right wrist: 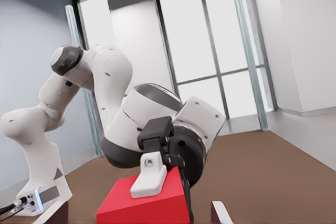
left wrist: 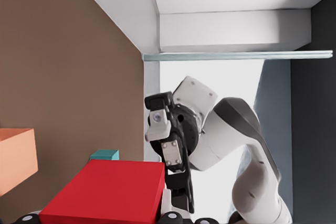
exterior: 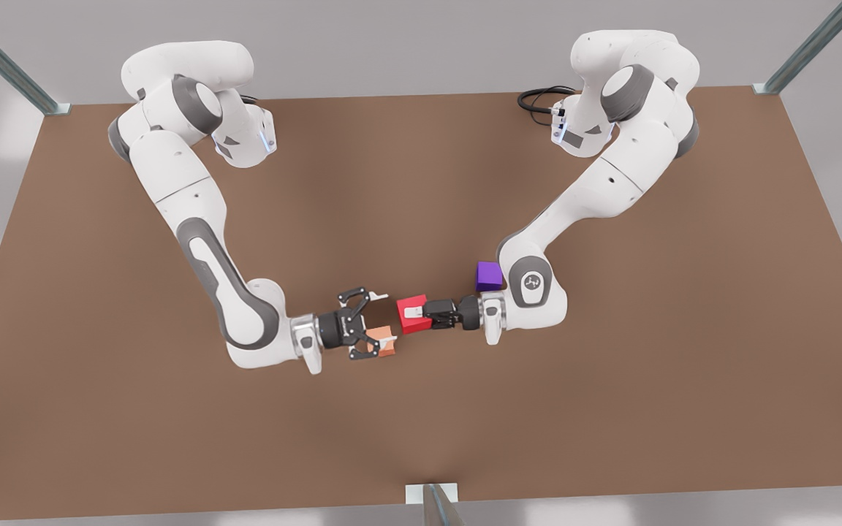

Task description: Pick up red wooden cube and pass to hand red wooden cube and place in blue wooden cube

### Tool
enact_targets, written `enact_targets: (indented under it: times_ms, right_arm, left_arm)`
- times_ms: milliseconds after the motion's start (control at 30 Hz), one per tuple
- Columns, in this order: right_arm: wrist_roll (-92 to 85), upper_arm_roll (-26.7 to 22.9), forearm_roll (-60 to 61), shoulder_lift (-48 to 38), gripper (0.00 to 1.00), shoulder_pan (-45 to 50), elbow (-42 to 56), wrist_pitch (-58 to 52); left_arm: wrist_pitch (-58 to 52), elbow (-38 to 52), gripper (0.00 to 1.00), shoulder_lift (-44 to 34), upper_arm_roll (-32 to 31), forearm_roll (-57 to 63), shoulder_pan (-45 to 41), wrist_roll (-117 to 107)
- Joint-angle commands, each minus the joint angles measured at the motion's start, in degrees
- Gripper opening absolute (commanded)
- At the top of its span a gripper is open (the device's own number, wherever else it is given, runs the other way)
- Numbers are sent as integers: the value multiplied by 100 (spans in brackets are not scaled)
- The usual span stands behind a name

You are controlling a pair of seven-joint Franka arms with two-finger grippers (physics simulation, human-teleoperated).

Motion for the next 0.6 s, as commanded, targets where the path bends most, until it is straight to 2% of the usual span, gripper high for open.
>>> enact_targets:
  times_ms: [0, 567]
  right_arm:
    - [-1114, 19, 16, -6, 100, 0, -43, -18]
    - [-1123, 19, 174, 153, 100, 149, -96, 219]
  left_arm:
    - [1, 3, 53, -7, -5, -94, 2, 809]
    - [10, -6, 53, -16, -5, -164, 2, 809]
